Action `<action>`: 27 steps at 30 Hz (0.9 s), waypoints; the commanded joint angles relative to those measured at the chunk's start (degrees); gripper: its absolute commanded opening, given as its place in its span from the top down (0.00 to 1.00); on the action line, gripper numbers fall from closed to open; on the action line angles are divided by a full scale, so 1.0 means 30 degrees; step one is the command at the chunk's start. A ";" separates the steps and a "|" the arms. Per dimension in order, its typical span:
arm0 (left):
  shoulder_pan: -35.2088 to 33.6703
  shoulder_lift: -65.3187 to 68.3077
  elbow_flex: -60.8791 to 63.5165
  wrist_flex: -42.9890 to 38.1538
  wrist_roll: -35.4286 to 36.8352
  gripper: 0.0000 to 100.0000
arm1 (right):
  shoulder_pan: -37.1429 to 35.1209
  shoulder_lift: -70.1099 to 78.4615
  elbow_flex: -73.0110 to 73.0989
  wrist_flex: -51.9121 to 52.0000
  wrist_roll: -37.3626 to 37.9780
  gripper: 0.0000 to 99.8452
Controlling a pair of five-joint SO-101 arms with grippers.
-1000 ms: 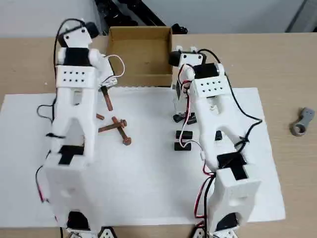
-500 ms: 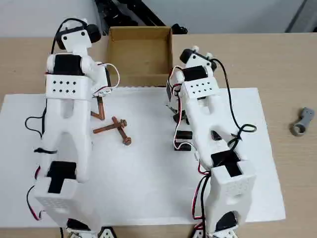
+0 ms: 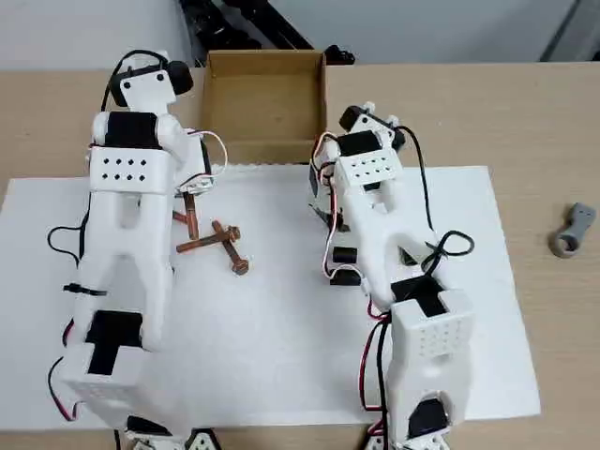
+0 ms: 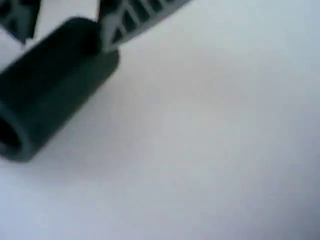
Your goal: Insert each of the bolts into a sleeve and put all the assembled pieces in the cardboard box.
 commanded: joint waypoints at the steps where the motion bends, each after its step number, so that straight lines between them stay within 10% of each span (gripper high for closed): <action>1: 0.0000 -0.1260 -0.0103 -0.0557 -0.0117 0.99 | 0.0044 0.0044 -0.0322 -0.0366 -0.0264 0.91; 27: -0.0059 -0.1231 -0.0103 -0.0586 -0.0176 0.99 | 0.0659 0.0484 -0.0322 -0.2095 0.1319 0.84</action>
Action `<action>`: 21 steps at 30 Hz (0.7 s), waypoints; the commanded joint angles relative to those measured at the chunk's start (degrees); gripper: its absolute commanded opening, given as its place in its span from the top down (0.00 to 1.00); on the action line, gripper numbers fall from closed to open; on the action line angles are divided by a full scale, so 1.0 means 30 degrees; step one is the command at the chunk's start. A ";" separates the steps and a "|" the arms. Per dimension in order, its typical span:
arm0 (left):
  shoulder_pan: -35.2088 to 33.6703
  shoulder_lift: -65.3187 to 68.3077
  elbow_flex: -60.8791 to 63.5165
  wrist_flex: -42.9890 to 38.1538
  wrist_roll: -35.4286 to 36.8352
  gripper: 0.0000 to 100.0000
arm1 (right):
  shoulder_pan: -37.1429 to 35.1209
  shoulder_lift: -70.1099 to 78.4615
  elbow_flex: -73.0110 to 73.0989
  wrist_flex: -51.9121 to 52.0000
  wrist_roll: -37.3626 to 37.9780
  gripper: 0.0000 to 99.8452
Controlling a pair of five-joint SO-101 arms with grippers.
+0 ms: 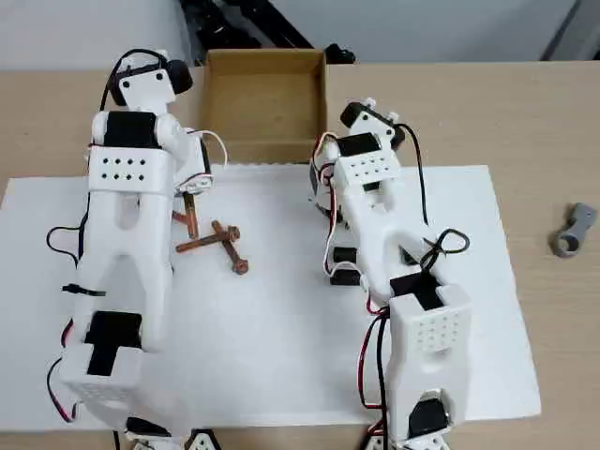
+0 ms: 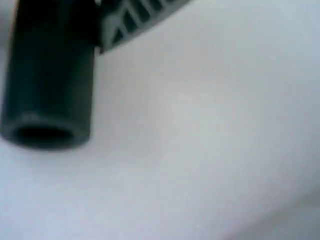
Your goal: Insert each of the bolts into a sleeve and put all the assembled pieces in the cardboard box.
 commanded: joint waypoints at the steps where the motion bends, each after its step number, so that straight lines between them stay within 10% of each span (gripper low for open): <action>1: -0.0059 -0.1231 -0.0103 -0.0469 -0.0176 0.99 | 0.0630 0.0220 -0.0322 -0.0659 0.1260 0.84; 15: -0.0059 -0.1143 -0.0103 -0.0469 -0.0176 0.99 | 0.0542 0.2300 -0.0410 -0.0952 0.4396 0.85; 21: 0.0000 -0.1172 -0.0103 -0.0469 -0.0117 0.99 | 0.0220 0.2300 -0.0410 -0.0864 0.6154 0.99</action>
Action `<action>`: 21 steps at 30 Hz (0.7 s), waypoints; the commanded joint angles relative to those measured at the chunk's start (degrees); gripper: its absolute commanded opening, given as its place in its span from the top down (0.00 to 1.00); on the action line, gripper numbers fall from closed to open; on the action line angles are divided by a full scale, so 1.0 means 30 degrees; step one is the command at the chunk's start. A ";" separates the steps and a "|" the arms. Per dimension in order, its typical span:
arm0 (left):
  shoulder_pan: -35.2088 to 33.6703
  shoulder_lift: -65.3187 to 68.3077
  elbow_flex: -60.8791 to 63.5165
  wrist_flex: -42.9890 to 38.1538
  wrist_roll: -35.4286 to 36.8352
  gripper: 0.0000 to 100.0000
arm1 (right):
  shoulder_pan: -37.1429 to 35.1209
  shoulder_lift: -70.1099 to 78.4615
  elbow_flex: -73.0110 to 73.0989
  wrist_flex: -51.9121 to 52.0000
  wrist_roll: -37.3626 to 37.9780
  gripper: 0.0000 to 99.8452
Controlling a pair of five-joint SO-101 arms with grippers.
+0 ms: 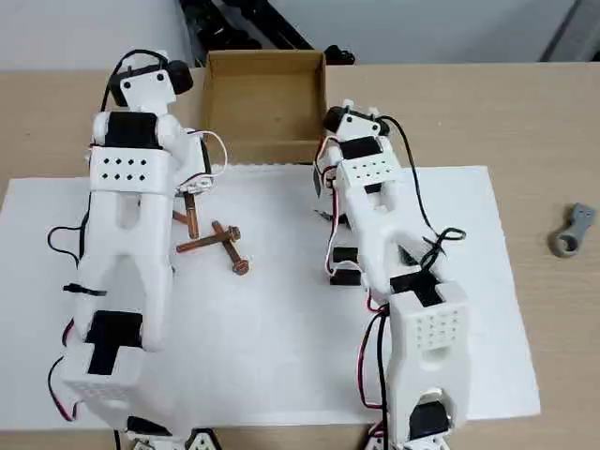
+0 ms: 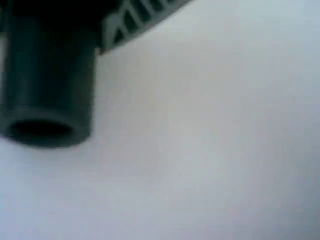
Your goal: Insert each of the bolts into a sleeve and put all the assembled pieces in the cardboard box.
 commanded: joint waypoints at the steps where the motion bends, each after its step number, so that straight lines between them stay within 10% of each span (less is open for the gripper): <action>1: 0.0000 -0.1172 -0.0103 -0.0469 -0.0117 0.99 | -0.0220 0.0835 -0.0293 -0.0454 0.1026 0.99; 21: -0.0029 -0.3341 -0.0161 -0.1055 -0.0176 0.99 | -0.2154 -0.8103 -0.0293 0.4410 0.3341 0.99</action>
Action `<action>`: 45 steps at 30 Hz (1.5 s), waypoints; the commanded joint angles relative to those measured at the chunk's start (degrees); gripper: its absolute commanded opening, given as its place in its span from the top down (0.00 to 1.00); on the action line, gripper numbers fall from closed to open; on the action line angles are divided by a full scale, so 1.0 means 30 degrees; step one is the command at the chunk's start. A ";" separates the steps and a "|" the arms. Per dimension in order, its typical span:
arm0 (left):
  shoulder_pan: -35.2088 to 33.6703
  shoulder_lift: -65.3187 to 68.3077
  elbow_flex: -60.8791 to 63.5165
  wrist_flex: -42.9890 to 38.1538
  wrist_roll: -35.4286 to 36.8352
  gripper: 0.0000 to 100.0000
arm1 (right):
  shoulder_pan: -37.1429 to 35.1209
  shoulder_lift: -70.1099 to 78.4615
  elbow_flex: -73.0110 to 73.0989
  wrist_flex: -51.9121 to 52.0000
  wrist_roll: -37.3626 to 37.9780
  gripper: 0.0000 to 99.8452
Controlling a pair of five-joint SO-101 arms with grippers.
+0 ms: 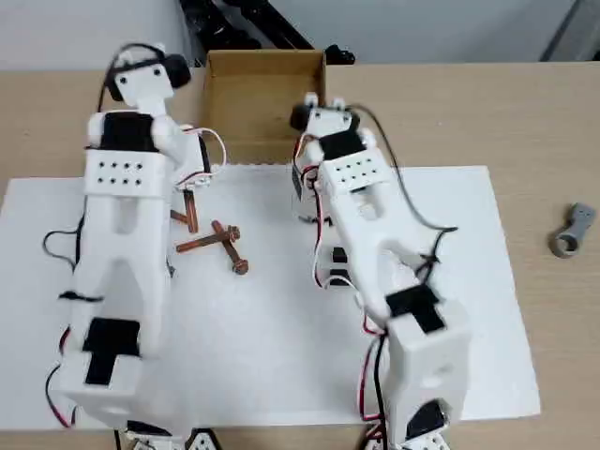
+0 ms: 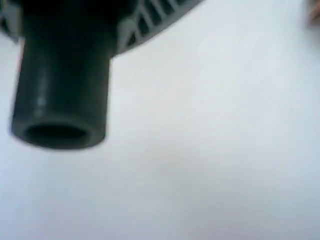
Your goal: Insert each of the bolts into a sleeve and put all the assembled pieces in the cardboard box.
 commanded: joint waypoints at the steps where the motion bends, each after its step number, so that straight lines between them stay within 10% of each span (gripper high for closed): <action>1: -0.0029 -0.2520 -0.0132 -0.0821 -0.0293 0.99 | -0.0161 -0.4000 -0.0381 0.1011 0.1260 0.99; 16: 0.0088 -0.6535 -0.0103 -0.0996 -0.1875 0.99 | -0.1158 -1.7714 -0.0117 0.3297 0.3516 0.99; 23: 0.0469 -0.7209 -0.0103 -0.1260 -0.1846 0.99 | -0.1128 -2.3282 0.7385 0.2447 0.3370 1.00; 35: 0.3429 -0.7326 0.1832 -0.5568 -0.1788 0.99 | -0.1158 -3.0344 2.6286 -1.4667 0.1905 1.00; 45: 0.5451 -0.7355 0.1890 -0.6593 -0.1758 0.99 | -0.1158 -3.1311 3.0974 -2.1729 0.1905 1.00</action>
